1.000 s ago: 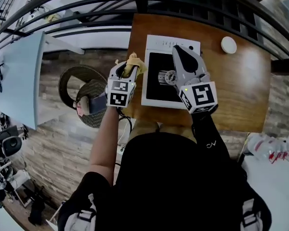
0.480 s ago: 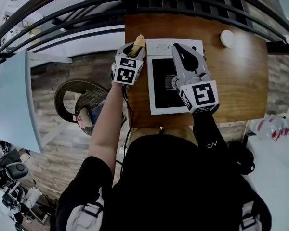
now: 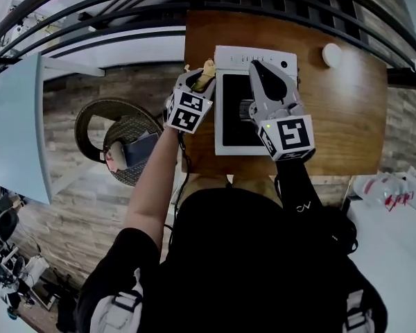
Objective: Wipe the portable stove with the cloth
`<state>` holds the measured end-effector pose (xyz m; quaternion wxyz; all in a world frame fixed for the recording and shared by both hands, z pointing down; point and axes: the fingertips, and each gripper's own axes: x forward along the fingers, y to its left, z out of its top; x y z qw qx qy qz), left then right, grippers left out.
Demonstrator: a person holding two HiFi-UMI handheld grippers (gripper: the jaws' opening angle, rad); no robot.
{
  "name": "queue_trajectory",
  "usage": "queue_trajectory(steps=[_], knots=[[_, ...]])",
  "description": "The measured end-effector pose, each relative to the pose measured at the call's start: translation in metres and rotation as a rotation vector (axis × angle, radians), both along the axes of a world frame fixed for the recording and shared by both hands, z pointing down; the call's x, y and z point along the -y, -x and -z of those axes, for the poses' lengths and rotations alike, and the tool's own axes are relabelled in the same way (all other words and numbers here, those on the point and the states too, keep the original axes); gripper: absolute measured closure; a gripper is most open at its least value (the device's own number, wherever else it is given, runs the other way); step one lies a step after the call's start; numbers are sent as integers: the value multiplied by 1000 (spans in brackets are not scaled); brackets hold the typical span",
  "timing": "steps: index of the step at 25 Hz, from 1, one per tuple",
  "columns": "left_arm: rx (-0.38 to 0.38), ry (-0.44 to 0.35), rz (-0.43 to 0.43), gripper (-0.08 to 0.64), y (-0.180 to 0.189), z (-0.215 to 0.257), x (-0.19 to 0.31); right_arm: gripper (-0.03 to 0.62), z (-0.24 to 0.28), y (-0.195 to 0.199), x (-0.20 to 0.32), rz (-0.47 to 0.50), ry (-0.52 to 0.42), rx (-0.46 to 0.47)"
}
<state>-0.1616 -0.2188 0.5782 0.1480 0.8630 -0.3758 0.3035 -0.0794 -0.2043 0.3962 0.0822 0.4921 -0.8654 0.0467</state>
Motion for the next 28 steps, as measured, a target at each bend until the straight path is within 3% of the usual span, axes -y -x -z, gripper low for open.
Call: queue_trajectory(steps=[12, 19, 22, 24, 28], knots=[[20, 94, 41, 433, 16, -16, -130, 591, -6, -10, -42, 69, 9, 27], [35, 163, 7, 434, 17, -20, -214, 591, -2, -10, -56, 79, 1, 42], [57, 188, -50, 434, 12, -24, -245, 591, -1, -11, -58, 70, -6, 36], [85, 187, -93, 433, 7, -26, -255, 591, -2, -9, -58, 59, -4, 29], [67, 118, -84, 433, 9, -4, -238, 591, 7, -2, -54, 56, -39, 0]])
